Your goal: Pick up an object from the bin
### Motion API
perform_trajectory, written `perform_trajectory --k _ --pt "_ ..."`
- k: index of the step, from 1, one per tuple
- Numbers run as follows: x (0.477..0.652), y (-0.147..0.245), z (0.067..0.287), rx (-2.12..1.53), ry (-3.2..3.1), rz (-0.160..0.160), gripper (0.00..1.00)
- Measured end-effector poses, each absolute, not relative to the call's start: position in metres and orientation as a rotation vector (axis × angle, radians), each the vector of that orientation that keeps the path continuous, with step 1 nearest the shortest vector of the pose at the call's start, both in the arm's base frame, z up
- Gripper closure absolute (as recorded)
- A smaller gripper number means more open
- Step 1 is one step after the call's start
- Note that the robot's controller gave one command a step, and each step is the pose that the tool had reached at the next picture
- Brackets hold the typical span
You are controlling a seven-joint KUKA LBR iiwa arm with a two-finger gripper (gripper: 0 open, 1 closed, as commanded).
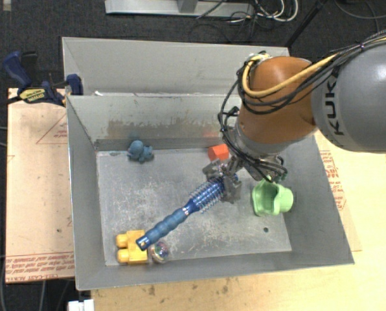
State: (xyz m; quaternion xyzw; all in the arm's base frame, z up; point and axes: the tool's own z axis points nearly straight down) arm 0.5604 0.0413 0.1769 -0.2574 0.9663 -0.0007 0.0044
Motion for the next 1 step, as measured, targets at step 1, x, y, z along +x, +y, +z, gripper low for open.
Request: perform_trajectory --k 1 --pt "0.5597 0.0433 0.2616 -0.785 3.03 -0.003 1.0"
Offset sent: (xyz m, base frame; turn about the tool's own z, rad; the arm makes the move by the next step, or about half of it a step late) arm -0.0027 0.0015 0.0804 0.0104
